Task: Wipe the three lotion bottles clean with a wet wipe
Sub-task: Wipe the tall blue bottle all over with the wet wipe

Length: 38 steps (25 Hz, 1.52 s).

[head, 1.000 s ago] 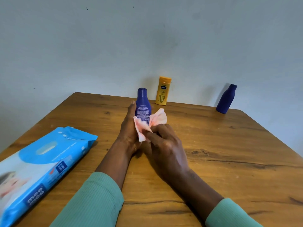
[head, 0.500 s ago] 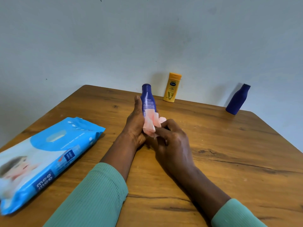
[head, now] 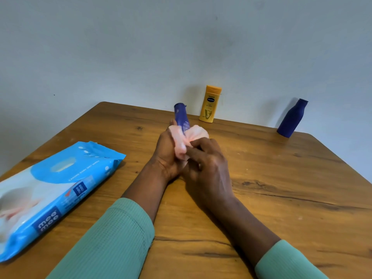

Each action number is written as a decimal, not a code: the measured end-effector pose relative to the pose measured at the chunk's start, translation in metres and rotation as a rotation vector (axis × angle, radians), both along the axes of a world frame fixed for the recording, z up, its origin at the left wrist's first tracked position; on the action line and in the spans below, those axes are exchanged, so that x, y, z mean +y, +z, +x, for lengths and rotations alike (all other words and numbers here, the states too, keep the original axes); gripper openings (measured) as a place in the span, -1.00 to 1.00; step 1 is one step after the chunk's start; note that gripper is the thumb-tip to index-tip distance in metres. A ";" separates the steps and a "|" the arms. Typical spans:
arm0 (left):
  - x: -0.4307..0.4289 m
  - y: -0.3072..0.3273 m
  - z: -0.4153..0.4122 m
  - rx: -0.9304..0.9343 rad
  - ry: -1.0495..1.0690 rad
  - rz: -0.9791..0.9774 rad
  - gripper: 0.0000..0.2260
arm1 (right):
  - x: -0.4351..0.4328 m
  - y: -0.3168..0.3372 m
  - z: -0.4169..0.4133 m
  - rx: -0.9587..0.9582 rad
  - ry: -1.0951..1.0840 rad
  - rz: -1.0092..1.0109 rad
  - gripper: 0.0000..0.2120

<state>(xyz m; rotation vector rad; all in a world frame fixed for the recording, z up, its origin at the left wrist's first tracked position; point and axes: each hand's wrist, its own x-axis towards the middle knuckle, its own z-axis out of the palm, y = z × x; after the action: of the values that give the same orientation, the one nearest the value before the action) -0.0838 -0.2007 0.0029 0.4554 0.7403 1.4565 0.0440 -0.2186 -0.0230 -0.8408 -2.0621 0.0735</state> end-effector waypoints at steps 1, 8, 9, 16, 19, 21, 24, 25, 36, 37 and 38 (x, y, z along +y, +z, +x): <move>-0.003 0.000 0.003 0.035 -0.009 0.015 -0.56 | 0.008 0.003 0.002 0.076 -0.038 -0.071 -0.70; -0.006 0.005 0.001 0.047 -0.046 -0.024 -0.51 | -0.004 0.003 0.013 -0.161 0.082 0.110 -0.70; -0.006 0.005 0.001 0.080 -0.057 -0.032 -0.53 | -0.008 0.001 0.013 -0.196 0.098 0.134 -0.69; -0.005 0.005 0.009 0.131 -0.018 0.095 -0.56 | 0.017 0.010 0.021 0.380 0.038 -0.427 -0.80; -0.001 0.003 0.006 0.089 -0.011 0.069 -0.50 | 0.006 0.007 0.019 0.260 0.088 -0.348 -0.85; 0.000 0.003 0.005 0.028 0.020 0.019 -0.47 | -0.005 0.004 0.013 0.099 0.111 -0.254 -0.80; 0.003 0.000 0.005 0.042 0.098 0.042 -0.44 | 0.000 0.003 0.008 0.259 0.096 -0.434 -0.88; 0.005 -0.001 0.006 0.073 0.126 0.058 -0.43 | 0.006 0.004 0.009 0.366 0.086 -0.599 -0.89; 0.009 -0.004 0.022 0.161 0.207 0.100 -0.48 | 0.023 -0.011 -0.017 0.847 0.104 -0.962 -0.42; 0.010 -0.004 0.023 0.155 0.209 0.103 -0.47 | 0.025 -0.009 -0.015 0.891 0.098 -0.970 -0.43; 0.011 -0.005 0.024 0.148 0.210 0.103 -0.46 | 0.027 -0.008 -0.013 0.935 0.111 -0.991 -0.43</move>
<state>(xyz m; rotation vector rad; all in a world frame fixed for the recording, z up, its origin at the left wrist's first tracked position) -0.0595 -0.1895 -0.0021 0.5835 0.8537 1.6765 0.0310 -0.1916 -0.0307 -0.9708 -1.0851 1.3580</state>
